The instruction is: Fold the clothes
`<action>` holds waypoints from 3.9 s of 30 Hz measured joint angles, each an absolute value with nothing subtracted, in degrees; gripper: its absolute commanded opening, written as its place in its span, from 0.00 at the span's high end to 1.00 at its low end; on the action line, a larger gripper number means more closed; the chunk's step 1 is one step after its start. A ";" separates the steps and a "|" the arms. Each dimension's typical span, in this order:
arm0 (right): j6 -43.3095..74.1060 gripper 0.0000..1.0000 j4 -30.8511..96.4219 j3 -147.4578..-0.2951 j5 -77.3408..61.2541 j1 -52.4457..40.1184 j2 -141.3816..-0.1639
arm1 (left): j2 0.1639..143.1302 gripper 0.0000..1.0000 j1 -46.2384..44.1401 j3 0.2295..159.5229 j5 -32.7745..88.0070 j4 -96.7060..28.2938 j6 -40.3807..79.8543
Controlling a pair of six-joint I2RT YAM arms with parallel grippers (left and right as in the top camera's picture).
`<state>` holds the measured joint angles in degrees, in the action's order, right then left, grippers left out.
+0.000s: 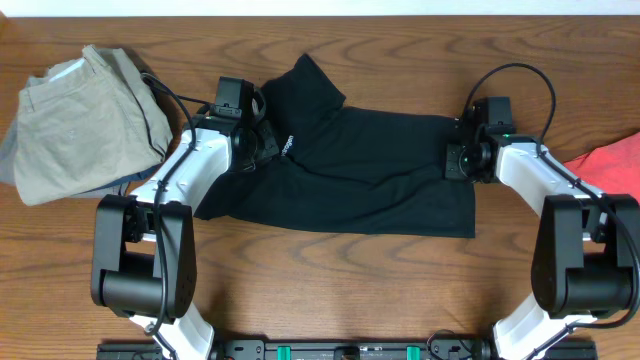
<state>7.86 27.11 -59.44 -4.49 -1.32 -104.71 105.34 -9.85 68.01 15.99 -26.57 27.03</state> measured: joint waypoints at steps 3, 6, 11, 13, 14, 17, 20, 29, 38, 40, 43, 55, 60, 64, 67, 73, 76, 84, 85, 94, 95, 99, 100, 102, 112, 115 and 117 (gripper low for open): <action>8.12 0.99 28.27 -59.37 -4.03 -0.30 -103.07 | 105.32 0.94 -9.85 68.01 15.99 -26.57 27.03; 8.14 0.99 29.74 -59.37 -3.88 0.51 -101.27 | 105.34 0.93 -9.85 68.01 16.01 -26.57 27.03; 8.32 0.99 34.24 -59.33 -3.42 0.67 -100.49 | 105.32 0.94 -9.85 68.01 16.12 -26.59 27.03; 8.36 0.99 35.90 -59.27 -2.83 0.67 -100.49 | 105.34 0.94 -9.85 68.01 16.19 -26.57 27.03; 8.38 0.99 36.80 -59.27 -2.31 0.67 -100.49 | 105.34 0.94 -9.85 68.01 16.16 -26.57 27.03; 9.08 0.99 39.92 -59.22 0.03 0.67 -100.49 | 105.34 0.93 -9.85 68.01 16.19 -26.59 27.03; 10.90 0.99 43.00 -59.16 3.75 0.67 -100.49 | 105.34 0.93 -9.85 68.01 16.19 -26.57 27.03; 13.17 0.92 45.78 -59.16 9.10 0.67 -100.49 | 105.34 0.90 -9.87 68.01 16.38 -25.67 27.03; 13.96 0.67 47.44 -59.16 11.62 0.73 -100.49 | 105.32 0.62 -9.96 68.01 16.84 -28.95 26.02; 14.09 0.64 47.55 -59.13 11.79 0.89 -100.49 | 105.32 0.60 -9.98 68.01 16.95 -29.52 25.12; 14.09 0.63 47.59 -59.16 11.97 1.61 -100.47 | 105.21 0.59 -9.96 68.01 17.02 -29.52 22.57; 8.40 0.67 49.71 -61.63 -4.51 5.02 -91.92 | 93.49 0.52 -5.74 67.99 7.29 -30.92 16.40; 6.09 0.69 52.03 -62.28 -11.94 4.95 -90.00 | 92.88 0.52 -3.77 67.99 6.35 -34.11 16.21; 5.39 0.71 52.38 -61.60 -13.98 4.71 -91.92 | 96.64 0.52 -3.29 67.94 5.98 -35.00 16.27; 5.37 0.71 52.34 -59.83 -14.68 3.99 -93.58 | 100.27 0.52 -2.83 67.79 5.98 -36.23 16.56; 5.61 0.70 51.86 -56.97 -14.37 3.53 -97.08 | 105.34 0.52 -2.66 67.20 5.98 -39.64 17.19; 6.74 0.70 51.81 -55.77 -11.90 3.62 -97.89 | 106.26 0.51 -2.66 67.16 5.98 -42.22 18.11; 9.34 0.66 48.40 -54.89 -0.58 7.75 -98.74 | 106.41 0.47 -2.68 64.88 8.91 -51.68 22.26; 9.65 0.66 46.72 -54.89 1.10 8.84 -98.74 | 106.41 0.47 -2.68 64.29 9.87 -52.36 22.55; 10.22 0.55 39.99 -55.02 4.82 12.62 -98.74 | 106.37 0.47 -2.90 61.43 16.12 -55.77 23.35; 9.85 0.55 40.88 -55.20 3.73 12.62 -98.74 | 106.24 0.47 -2.90 61.65 16.10 -55.79 23.05; 8.45 0.53 45.30 -56.66 -2.24 12.62 -98.72 | 102.74 0.46 -2.90 63.20 13.91 -54.89 21.67; 8.27 0.52 46.52 -57.23 -3.75 12.62 -98.67 | 100.97 0.44 -2.90 63.75 12.88 -53.63 21.19; 7.99 0.52 48.34 -58.19 -7.09 12.62 -98.10 | 96.60 0.41 -2.90 64.69 10.26 -50.02 20.47; 2.96 0.48 50.30 -58.98 -21.58 7.29 -93.51 | 95.44 0.41 -2.90 66.43 2.68 -39.51 19.40; 2.31 0.48 49.63 -57.95 -22.26 4.86 -93.62 | 99.94 0.40 -2.90 66.28 2.35 -39.57 19.40; 2.17 0.48 48.40 -56.45 -22.59 3.81 -94.08 | 103.20 0.40 -2.90 66.00 2.13 -39.86 19.40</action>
<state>2.17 48.40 -56.45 -22.59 3.81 -94.08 103.20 -2.90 66.00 2.13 -39.86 19.40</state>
